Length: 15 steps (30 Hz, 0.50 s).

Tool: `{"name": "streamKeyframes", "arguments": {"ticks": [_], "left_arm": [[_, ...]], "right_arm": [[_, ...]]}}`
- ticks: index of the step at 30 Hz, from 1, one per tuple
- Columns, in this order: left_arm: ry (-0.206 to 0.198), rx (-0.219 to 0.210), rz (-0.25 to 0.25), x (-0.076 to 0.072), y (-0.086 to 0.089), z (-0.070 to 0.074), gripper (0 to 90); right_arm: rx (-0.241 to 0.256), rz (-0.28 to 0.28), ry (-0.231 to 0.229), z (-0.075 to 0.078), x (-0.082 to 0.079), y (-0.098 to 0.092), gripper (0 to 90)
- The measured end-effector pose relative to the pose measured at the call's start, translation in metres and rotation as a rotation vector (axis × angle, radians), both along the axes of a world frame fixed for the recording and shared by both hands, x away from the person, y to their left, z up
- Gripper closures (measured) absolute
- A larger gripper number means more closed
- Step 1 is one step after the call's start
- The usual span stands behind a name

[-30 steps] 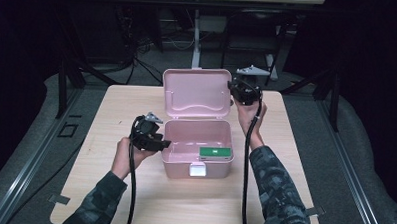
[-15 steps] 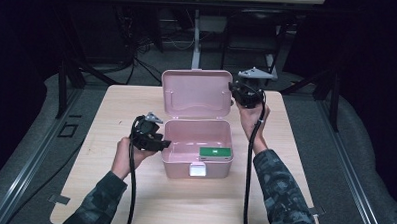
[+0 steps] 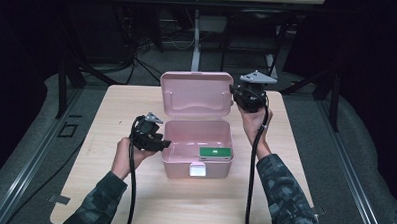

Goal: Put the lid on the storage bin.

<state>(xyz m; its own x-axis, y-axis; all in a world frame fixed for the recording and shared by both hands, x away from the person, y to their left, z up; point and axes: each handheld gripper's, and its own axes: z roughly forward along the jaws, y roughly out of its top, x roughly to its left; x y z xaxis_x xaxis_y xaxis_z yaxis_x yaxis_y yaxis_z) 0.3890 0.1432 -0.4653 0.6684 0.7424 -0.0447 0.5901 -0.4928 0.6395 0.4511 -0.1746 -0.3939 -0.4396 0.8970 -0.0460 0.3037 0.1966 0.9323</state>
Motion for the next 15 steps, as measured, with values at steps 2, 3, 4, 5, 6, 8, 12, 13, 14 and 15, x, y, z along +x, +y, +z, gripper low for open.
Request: {"name": "streamKeyframes", "arguments": {"ticks": [2,3,4,5,6,8,12,13,14,15], "left_arm": [[0.000,-0.004,0.001,0.000,0.000,0.000,58.6],[-0.001,-0.003,0.001,0.000,0.000,0.000,58.6],[-0.001,-0.004,0.001,0.000,0.000,0.000,58.6],[-0.001,-0.005,0.001,0.000,0.000,0.000,58.6],[-0.001,-0.005,0.002,0.000,0.000,0.000,58.6],[-0.001,-0.006,0.001,0.000,0.000,0.000,58.5],[-0.001,-0.005,0.000,0.000,0.000,0.000,58.5],[-0.001,-0.005,0.001,0.000,0.000,0.000,58.5],[-0.002,-0.005,0.001,0.000,0.000,0.000,58.4],[-0.002,-0.005,0.001,0.000,0.000,0.000,58.4]], "right_arm": [[0.003,0.002,0.000,0.000,-0.003,-0.001,86.1],[0.005,0.006,0.003,0.001,-0.003,-0.002,86.1],[0.006,0.008,0.003,0.001,-0.004,-0.002,86.1],[0.001,0.007,-0.001,0.001,-0.005,-0.002,86.1],[0.003,0.008,0.000,0.001,-0.006,-0.002,86.1],[0.004,0.010,-0.002,0.001,-0.008,-0.002,86.1],[0.005,0.019,0.002,0.002,-0.012,-0.004,86.1],[0.004,0.021,0.001,0.002,-0.013,-0.004,86.0],[0.002,0.022,0.004,0.003,-0.014,-0.004,86.0],[-0.001,0.026,0.006,0.003,-0.015,-0.004,86.0]]}}
